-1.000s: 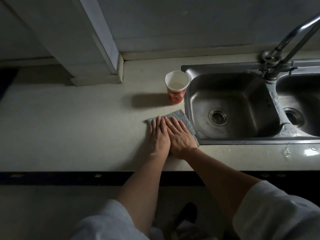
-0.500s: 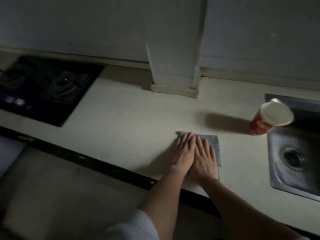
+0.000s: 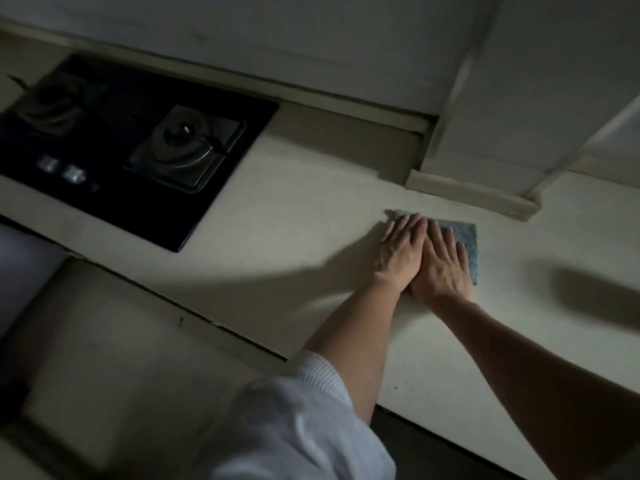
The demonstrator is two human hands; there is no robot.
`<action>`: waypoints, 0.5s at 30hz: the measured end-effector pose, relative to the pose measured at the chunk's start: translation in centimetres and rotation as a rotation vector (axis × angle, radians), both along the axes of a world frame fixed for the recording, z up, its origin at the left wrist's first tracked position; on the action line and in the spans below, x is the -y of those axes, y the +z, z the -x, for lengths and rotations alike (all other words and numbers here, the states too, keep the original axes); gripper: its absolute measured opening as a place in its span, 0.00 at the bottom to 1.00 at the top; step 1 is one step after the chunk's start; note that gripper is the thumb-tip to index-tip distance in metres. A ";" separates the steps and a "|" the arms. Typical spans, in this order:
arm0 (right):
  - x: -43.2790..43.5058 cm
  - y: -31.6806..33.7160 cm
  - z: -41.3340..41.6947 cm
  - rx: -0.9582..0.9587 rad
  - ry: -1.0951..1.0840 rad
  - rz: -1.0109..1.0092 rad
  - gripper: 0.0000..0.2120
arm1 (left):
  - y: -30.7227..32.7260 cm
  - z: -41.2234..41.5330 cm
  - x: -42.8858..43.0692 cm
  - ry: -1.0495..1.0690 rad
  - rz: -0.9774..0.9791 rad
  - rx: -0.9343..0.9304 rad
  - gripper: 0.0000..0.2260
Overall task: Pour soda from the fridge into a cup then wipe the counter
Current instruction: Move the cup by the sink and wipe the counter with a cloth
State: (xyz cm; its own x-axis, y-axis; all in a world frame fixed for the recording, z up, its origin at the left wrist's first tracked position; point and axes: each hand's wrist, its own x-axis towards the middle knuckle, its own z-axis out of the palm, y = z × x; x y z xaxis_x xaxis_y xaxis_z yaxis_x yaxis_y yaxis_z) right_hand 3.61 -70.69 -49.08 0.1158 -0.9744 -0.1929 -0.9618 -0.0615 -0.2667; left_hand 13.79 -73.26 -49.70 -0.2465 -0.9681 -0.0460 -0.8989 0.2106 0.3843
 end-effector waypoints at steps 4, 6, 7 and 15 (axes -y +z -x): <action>1.4 -0.1 -5.2 0.043 0.025 0.007 0.32 | -0.4 -5.6 1.1 0.033 0.044 -0.001 0.22; 2.2 -0.1 -7.2 0.048 0.029 -0.012 0.32 | -0.3 -7.4 1.9 0.041 0.043 0.001 0.22; 2.6 -0.1 -7.8 0.048 0.037 -0.017 0.32 | -0.3 -8.0 2.3 0.042 0.033 0.008 0.23; 7.2 0.4 -10.6 -0.004 0.124 0.052 0.33 | 0.1 -11.7 6.1 0.086 0.022 0.075 0.23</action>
